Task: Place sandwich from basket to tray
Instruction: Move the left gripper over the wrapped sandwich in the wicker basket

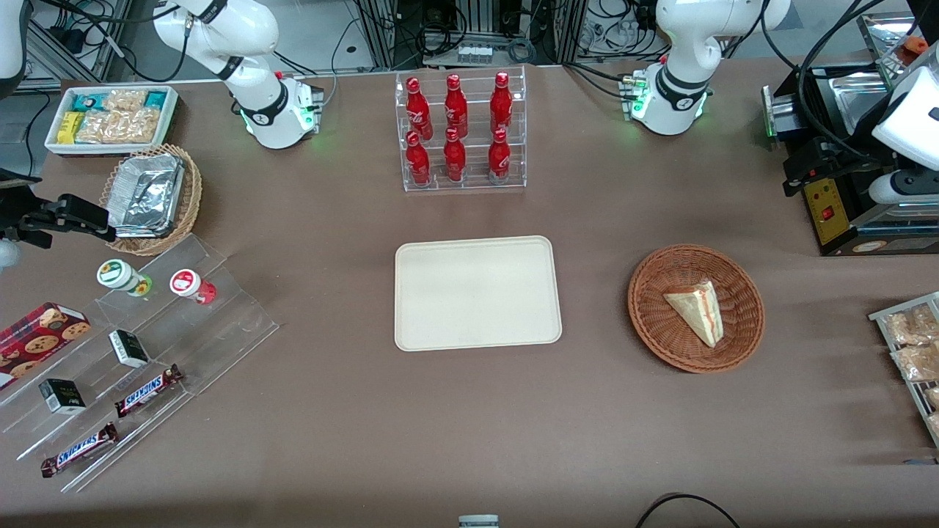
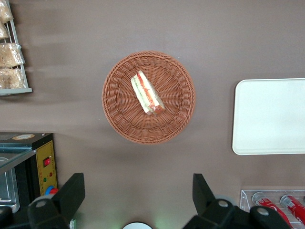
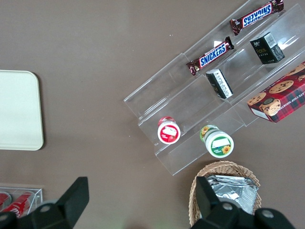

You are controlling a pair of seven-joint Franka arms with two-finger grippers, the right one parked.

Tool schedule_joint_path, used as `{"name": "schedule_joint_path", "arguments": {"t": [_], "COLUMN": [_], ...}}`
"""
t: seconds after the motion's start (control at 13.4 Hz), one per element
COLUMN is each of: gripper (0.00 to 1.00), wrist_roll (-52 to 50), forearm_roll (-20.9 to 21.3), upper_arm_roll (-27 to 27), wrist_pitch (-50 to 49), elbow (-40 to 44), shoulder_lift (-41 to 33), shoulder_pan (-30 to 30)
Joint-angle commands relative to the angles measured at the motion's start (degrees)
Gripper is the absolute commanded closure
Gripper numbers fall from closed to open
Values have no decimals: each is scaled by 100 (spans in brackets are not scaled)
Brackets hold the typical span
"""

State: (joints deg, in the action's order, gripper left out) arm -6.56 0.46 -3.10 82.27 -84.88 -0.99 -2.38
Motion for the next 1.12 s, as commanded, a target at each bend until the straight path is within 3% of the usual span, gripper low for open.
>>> {"name": "schedule_joint_path", "arguments": {"t": [0.0, 0.52, 0.82, 1.04], "gripper": [0, 0, 0, 0], "wrist_roll": [120, 85, -11, -633], "forearm_roll": [23, 68, 129, 112], "upper_arm_roll": [-15, 19, 37, 90], "wrist_pitch": [69, 815, 1746, 2554], "elbow": [-28, -396, -1362, -2144], "shoulder_lift": [-68, 494, 425, 390], "shoulder_pan": [54, 54, 54, 36]}}
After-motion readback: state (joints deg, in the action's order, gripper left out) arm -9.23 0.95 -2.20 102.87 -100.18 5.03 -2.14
